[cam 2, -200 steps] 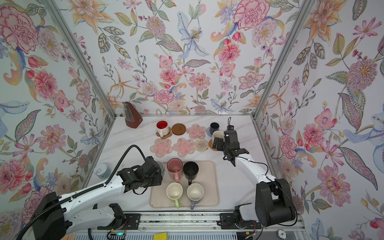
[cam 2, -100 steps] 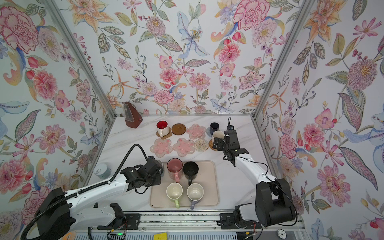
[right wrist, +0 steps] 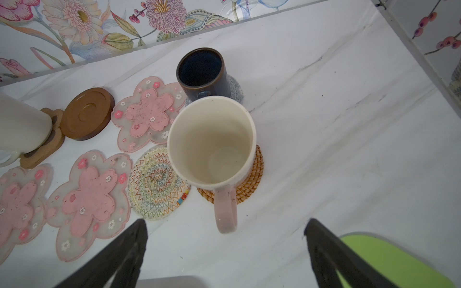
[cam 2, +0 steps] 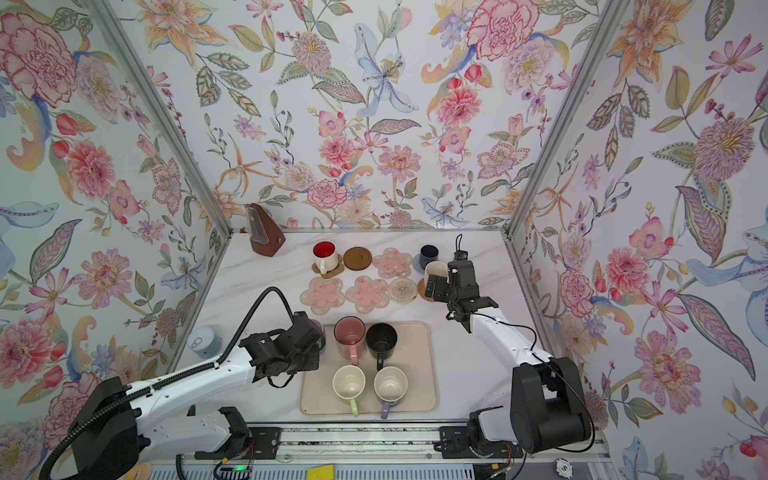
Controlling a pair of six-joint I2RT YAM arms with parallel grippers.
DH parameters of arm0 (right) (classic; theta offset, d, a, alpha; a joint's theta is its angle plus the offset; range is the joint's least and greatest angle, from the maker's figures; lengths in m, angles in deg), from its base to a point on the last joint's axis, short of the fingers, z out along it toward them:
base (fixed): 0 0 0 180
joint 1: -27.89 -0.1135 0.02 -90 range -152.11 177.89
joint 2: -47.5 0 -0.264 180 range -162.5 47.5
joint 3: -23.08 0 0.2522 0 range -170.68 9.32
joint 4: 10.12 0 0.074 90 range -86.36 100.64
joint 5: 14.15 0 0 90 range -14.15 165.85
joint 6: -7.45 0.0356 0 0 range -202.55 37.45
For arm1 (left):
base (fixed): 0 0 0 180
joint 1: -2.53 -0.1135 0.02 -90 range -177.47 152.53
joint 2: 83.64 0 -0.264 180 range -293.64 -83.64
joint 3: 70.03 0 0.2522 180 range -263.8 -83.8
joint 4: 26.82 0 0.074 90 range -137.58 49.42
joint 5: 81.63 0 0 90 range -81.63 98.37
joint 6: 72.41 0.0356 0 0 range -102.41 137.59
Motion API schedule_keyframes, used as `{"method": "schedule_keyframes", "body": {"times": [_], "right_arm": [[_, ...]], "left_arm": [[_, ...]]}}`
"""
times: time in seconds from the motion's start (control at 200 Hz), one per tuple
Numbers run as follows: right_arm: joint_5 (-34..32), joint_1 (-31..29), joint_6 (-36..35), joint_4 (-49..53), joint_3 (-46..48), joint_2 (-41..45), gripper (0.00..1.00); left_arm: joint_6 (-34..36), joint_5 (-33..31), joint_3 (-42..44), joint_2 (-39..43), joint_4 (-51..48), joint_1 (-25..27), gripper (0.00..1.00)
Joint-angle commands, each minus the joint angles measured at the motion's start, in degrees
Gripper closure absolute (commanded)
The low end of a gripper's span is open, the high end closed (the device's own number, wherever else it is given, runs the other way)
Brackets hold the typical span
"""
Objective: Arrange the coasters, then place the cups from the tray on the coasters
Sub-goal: 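Lift the light blue mug and carry it toward the pink flower coasters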
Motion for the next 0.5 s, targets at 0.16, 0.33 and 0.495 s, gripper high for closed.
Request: {"method": "schedule_keyframes", "body": {"times": [0.16,0.33,0.495], "right_arm": [[-1.7,0.4,0.2,0.1,0.5,2.7,0.01],[-1.6,0.6,-0.1,0.4,0.3,2.9,0.01],[-1.4,0.8,-0.3,0.5,-0.1,2.8,0.01]], "left_arm": [[7.7,-5.0,-5.9,2.1,-0.4,-2.1,1.00],[14.7,-3.9,-8.9,1.8,1.9,-8.6,1.00],[21.5,-1.3,-11.9,-0.8,5.7,-14.8,1.00]]}}
